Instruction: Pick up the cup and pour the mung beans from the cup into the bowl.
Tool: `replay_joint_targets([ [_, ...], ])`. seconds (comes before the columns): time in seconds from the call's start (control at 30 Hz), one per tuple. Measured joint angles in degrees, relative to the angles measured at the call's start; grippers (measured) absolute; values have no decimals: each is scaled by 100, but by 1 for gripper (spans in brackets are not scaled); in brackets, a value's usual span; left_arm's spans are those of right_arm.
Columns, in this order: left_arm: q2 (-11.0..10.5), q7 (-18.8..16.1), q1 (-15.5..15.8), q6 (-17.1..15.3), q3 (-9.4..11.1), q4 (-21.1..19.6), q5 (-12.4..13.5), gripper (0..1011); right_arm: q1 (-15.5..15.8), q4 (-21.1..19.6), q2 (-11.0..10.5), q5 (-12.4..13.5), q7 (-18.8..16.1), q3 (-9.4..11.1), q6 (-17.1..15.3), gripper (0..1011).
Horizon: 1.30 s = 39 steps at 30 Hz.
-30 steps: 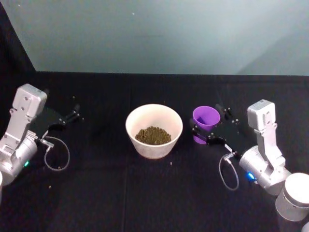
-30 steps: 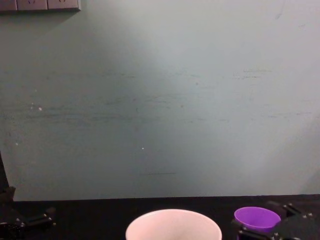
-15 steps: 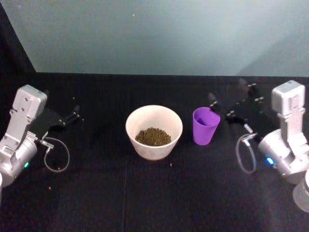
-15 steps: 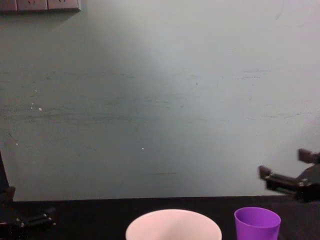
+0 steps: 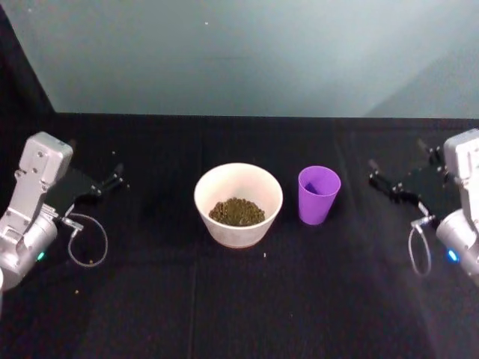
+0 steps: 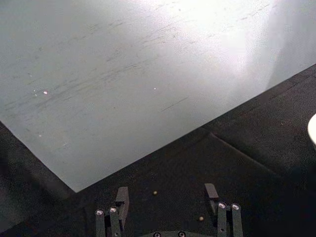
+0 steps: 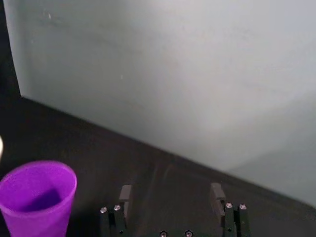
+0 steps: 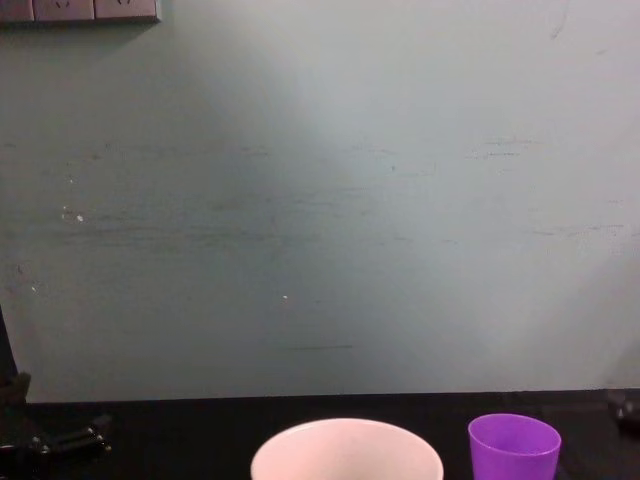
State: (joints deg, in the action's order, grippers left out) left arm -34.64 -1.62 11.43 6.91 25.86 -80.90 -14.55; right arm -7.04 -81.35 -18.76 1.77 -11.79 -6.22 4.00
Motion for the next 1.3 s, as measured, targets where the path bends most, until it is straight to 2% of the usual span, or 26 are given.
replay_joint_targets([
  [0.13,0,0,0,0,0,0,0,1000,-1,139,56,-81,8,-12,-29,1003],
  [0.27,0,0,0,0,0,0,0,1000,38,86,118,-232,146,-6,-104,1003],
  [1.3,0,0,0,0,0,0,0,1000,17,130,100,-176,87,-13,-71,1003],
])
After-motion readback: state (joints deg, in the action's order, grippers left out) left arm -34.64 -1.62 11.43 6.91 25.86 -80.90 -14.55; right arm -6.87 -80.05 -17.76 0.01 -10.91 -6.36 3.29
